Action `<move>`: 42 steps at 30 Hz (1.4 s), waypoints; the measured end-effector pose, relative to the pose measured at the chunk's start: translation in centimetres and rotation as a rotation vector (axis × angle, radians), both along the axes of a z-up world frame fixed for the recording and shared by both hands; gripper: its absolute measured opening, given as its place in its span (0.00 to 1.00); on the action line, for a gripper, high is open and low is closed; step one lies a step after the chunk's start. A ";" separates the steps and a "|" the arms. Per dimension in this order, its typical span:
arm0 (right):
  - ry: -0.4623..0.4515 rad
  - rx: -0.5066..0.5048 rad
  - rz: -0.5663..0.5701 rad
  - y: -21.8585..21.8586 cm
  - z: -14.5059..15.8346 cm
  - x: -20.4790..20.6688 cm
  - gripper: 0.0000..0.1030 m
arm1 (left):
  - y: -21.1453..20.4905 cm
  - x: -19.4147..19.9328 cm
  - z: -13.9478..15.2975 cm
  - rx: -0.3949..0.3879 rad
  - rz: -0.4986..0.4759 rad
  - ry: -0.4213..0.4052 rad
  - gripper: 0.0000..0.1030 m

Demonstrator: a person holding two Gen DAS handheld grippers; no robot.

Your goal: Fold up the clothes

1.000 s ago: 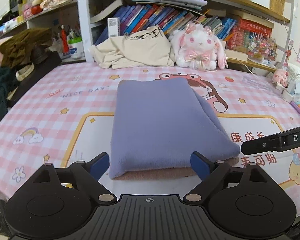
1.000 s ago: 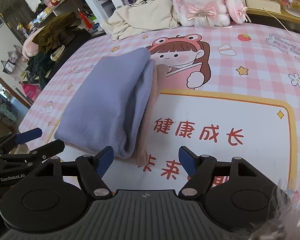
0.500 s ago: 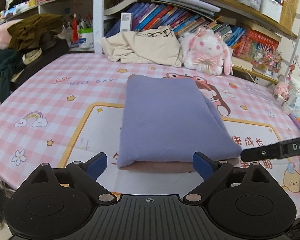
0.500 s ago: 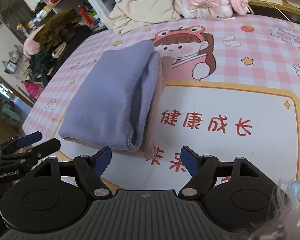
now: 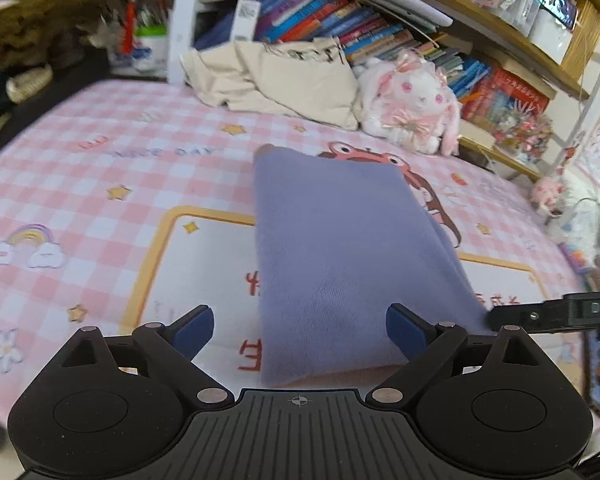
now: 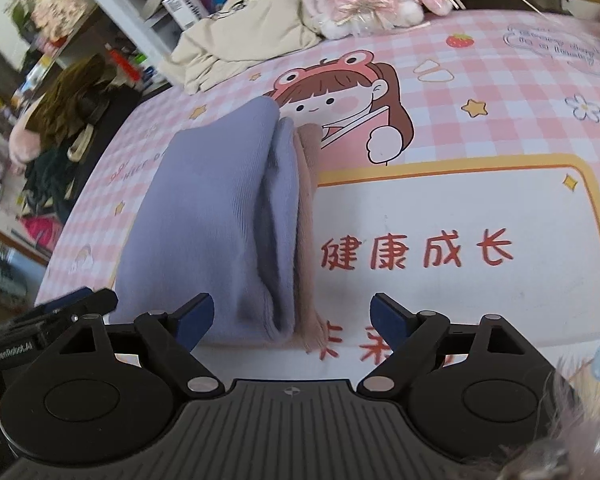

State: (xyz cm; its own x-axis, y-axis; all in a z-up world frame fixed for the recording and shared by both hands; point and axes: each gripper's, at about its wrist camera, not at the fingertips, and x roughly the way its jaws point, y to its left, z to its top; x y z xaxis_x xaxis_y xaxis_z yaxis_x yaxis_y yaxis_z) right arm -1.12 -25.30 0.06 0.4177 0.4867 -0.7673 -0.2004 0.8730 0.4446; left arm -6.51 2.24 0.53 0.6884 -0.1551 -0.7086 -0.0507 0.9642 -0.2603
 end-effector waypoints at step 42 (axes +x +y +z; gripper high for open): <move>0.082 0.095 -0.115 4.0 -2.6 3.8 0.46 | 5.2 8.4 -4.3 -0.390 -0.146 0.221 0.57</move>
